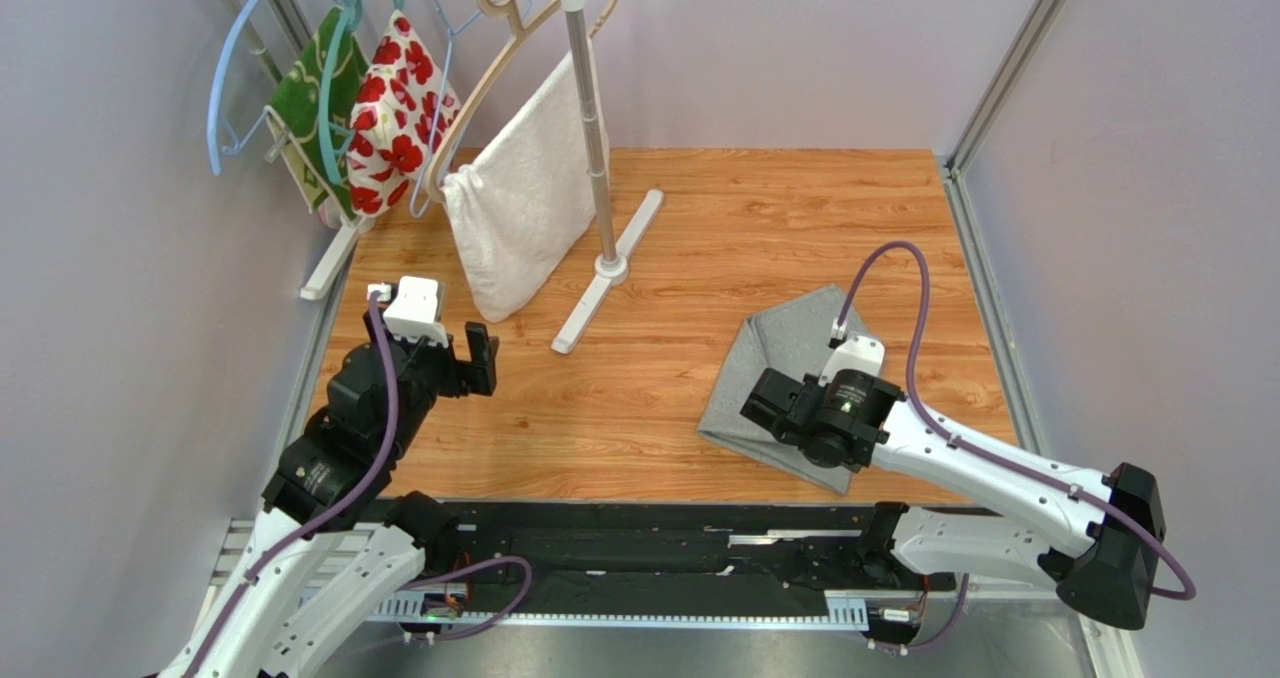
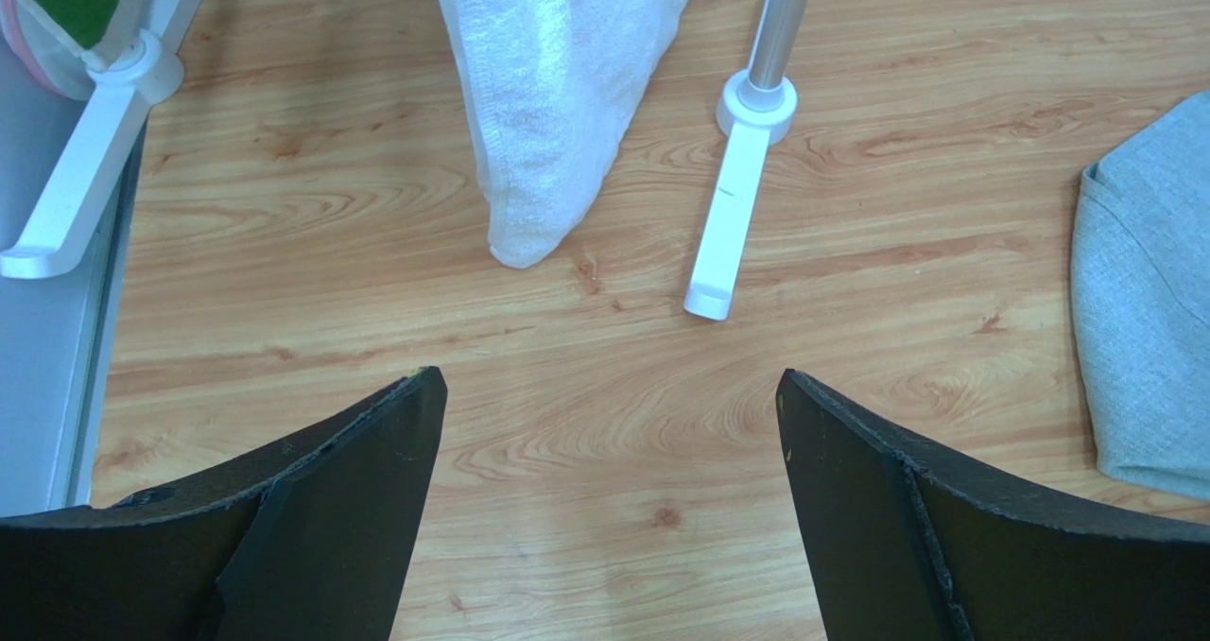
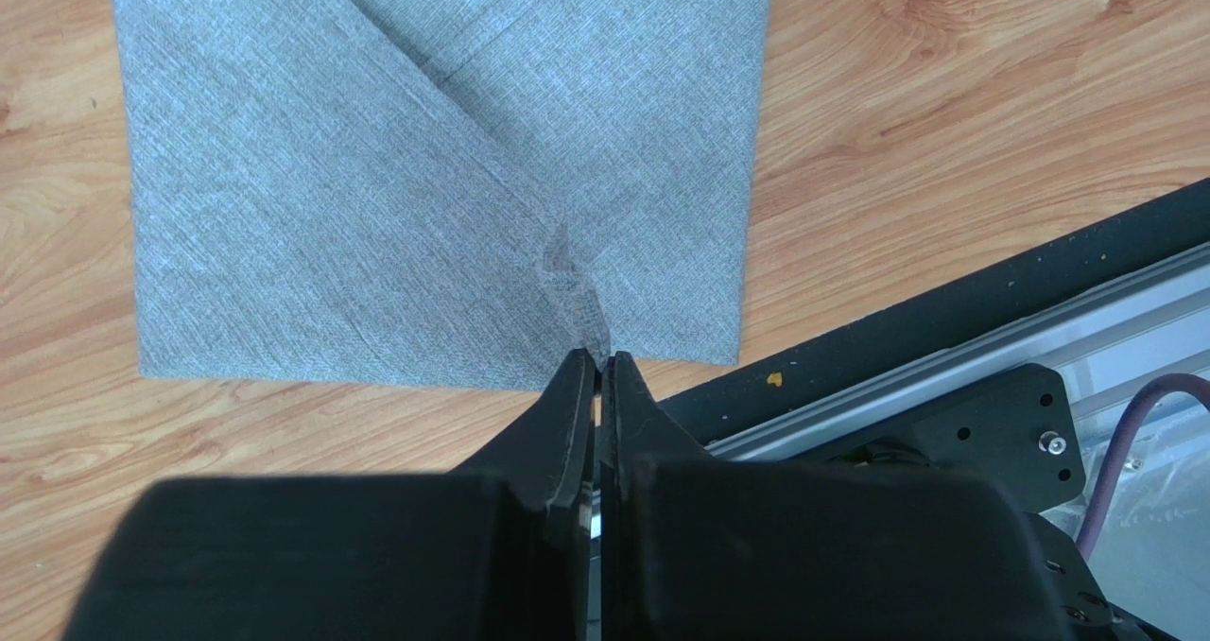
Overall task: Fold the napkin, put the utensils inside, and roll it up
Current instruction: Fold the napkin
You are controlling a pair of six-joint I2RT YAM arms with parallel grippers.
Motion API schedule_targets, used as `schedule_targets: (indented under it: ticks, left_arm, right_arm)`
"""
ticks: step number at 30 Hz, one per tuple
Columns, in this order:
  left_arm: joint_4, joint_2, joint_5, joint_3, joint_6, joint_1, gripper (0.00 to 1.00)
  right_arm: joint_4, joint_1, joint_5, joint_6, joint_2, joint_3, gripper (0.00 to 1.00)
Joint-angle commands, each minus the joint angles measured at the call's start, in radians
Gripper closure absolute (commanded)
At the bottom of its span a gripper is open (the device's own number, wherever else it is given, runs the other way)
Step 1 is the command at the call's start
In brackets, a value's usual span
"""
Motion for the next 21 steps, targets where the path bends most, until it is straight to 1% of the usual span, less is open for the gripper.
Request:
schedule_targets:
  ticks: [1, 3, 7, 11, 14, 21]
  left_arm:
    - [0.018, -0.001, 0.014, 0.003, -0.005, -0.013, 0.04]
    - [0.016, 0.002, 0.022, 0.004, -0.004, -0.014, 0.04]
    - [0.013, 0.000, 0.022, 0.006, -0.005, -0.014, 0.04]
    - [0.011, 0.004, 0.025, 0.006, -0.005, -0.016, 0.04]
    - [0.011, 0.005, 0.025, 0.006, -0.005, -0.021, 0.04]
    - [0.011, 0.008, 0.025, 0.006, -0.007, -0.031, 0.05]
  right_arm:
    - [-0.243, 0.002, 0.081, 0.068, 0.026, -0.002, 1.00]
    - [-0.243, -0.007, 0.079, 0.080, 0.067, -0.008, 1.00]
    - [-0.296, -0.011, 0.082, 0.143, 0.237, -0.001, 1.00]
    - [-0.319, -0.011, 0.085, 0.160, 0.339, 0.006, 1.00]
    - [-0.323, -0.011, 0.081, 0.163, 0.376, 0.006, 1.00]
    - [-0.323, -0.011, 0.059, 0.165, 0.374, -0.002, 1.00]
